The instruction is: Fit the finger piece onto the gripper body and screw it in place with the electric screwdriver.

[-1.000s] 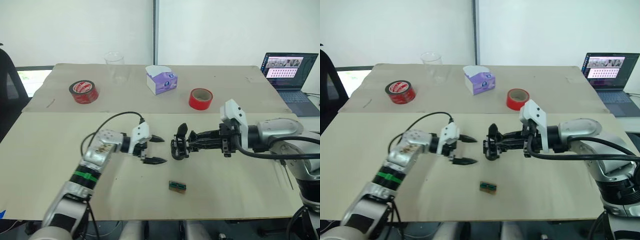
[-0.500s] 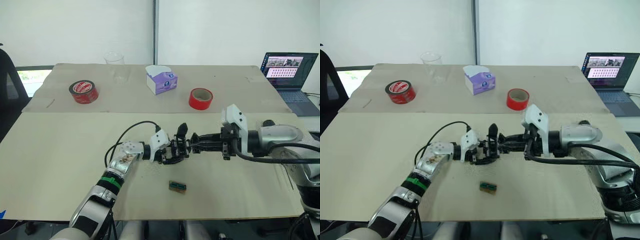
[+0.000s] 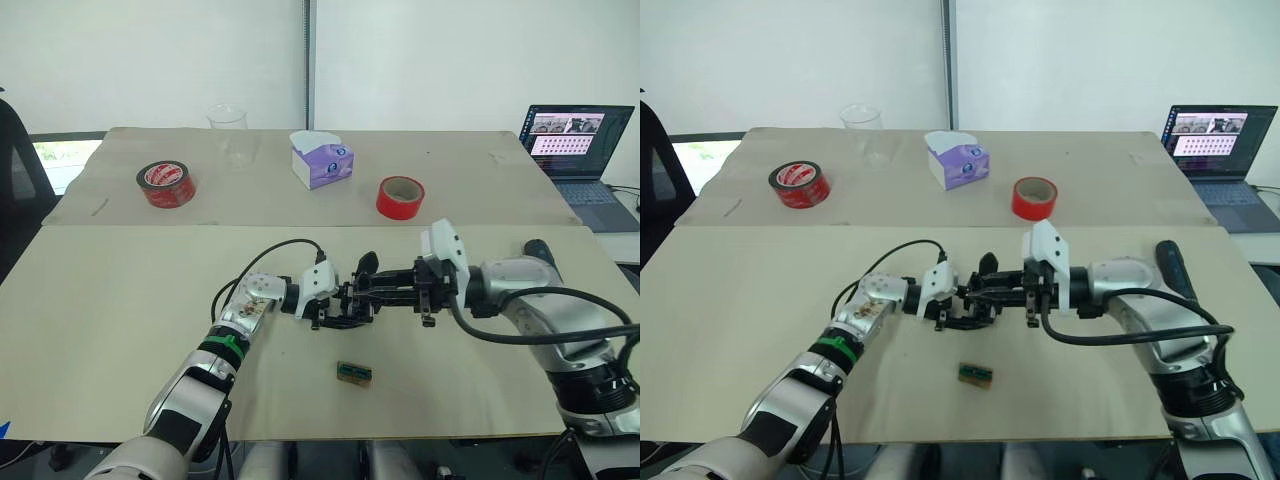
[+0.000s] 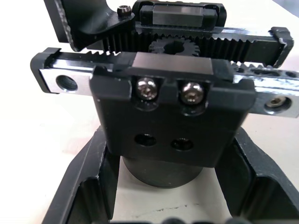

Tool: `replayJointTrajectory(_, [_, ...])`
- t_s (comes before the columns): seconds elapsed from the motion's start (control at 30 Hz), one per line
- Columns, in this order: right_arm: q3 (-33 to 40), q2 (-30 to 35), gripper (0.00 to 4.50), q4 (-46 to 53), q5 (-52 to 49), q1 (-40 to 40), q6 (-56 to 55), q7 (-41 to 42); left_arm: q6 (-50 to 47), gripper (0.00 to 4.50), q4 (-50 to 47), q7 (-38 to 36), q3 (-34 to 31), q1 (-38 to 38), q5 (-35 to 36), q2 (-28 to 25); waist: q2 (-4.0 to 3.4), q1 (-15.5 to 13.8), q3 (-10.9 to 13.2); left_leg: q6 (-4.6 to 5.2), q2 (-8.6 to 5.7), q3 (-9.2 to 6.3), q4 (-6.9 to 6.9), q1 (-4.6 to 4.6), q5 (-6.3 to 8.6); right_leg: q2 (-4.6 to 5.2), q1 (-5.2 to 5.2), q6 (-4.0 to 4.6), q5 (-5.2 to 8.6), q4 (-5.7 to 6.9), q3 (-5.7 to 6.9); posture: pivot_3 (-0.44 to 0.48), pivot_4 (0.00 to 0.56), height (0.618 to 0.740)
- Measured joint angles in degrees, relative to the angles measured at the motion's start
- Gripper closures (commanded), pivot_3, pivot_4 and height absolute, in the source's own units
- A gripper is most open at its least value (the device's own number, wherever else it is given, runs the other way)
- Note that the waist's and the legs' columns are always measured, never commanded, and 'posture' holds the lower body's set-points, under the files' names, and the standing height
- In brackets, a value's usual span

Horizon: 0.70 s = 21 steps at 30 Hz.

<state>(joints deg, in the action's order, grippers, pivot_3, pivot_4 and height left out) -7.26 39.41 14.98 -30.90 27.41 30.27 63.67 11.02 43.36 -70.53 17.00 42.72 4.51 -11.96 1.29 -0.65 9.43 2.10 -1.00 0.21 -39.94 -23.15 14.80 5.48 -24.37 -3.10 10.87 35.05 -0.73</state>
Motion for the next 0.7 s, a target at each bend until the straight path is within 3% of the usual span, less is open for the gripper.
replayJointTrajectory(0.7, [-1.5, -2.5, 4.16, -4.5, 4.4, -1.2, -3.8, 1.9, 0.0, 2.21, 0.1, 0.5, 0.0, 0.0, -0.3, -0.1, 0.0, 0.0, 0.0, 0.0, 0.01, 0.0, -0.01, 0.18, 0.0, -0.03, 0.15, 0.0, 0.0, 0.03, -0.01, 0.0, 0.15, 0.74])
